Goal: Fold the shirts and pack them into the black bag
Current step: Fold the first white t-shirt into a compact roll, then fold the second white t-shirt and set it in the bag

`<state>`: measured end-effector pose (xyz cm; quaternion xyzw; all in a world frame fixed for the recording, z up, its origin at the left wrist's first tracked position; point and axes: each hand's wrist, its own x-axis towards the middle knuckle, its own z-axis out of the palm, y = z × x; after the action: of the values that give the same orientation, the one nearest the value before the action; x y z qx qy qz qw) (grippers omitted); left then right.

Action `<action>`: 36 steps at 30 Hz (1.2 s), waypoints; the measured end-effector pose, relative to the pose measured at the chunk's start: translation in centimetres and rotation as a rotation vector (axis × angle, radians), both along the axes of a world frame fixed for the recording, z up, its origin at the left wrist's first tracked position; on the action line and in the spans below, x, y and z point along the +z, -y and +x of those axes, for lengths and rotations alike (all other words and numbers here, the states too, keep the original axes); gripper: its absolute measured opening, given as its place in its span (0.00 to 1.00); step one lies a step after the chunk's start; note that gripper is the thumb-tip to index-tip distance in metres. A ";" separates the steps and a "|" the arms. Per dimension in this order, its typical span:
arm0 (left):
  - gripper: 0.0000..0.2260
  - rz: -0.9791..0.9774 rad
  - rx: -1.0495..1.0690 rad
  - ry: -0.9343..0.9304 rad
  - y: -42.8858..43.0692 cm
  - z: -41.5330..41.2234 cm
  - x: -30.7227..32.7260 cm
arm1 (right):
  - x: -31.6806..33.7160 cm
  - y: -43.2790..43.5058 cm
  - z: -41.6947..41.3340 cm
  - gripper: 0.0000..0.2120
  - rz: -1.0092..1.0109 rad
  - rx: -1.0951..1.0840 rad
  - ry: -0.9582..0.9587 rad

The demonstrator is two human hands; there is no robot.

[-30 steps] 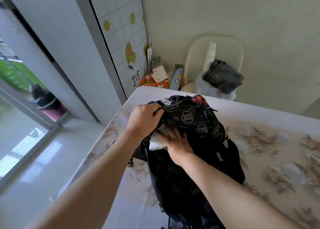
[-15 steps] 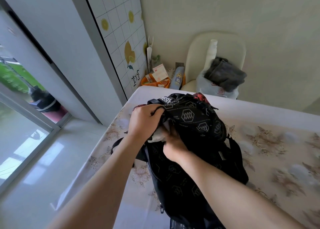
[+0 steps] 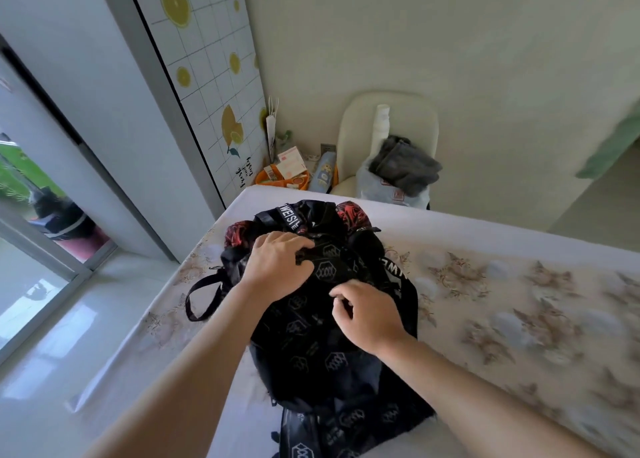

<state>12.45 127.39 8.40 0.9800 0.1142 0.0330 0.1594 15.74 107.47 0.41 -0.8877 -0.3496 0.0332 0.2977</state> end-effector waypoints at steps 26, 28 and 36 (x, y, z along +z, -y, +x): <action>0.15 -0.350 -0.935 -0.515 68.6 0.8 -3.5 | 5.5 68.2 -14.5 0.18 -0.282 -1.056 -0.497; 0.14 -0.347 -1.049 -0.522 73.4 -0.5 -3.5 | 5.8 72.5 -17.8 0.19 -0.260 -1.194 -0.548; 0.14 -0.322 -1.330 -0.603 93.7 -6.0 -3.4 | 5.2 89.3 -29.0 0.18 -0.392 -1.451 -0.560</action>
<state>6.49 33.72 5.01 0.7734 -0.4605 -0.3575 0.2489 -13.22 18.13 5.59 -0.8885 0.4148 0.1135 0.1604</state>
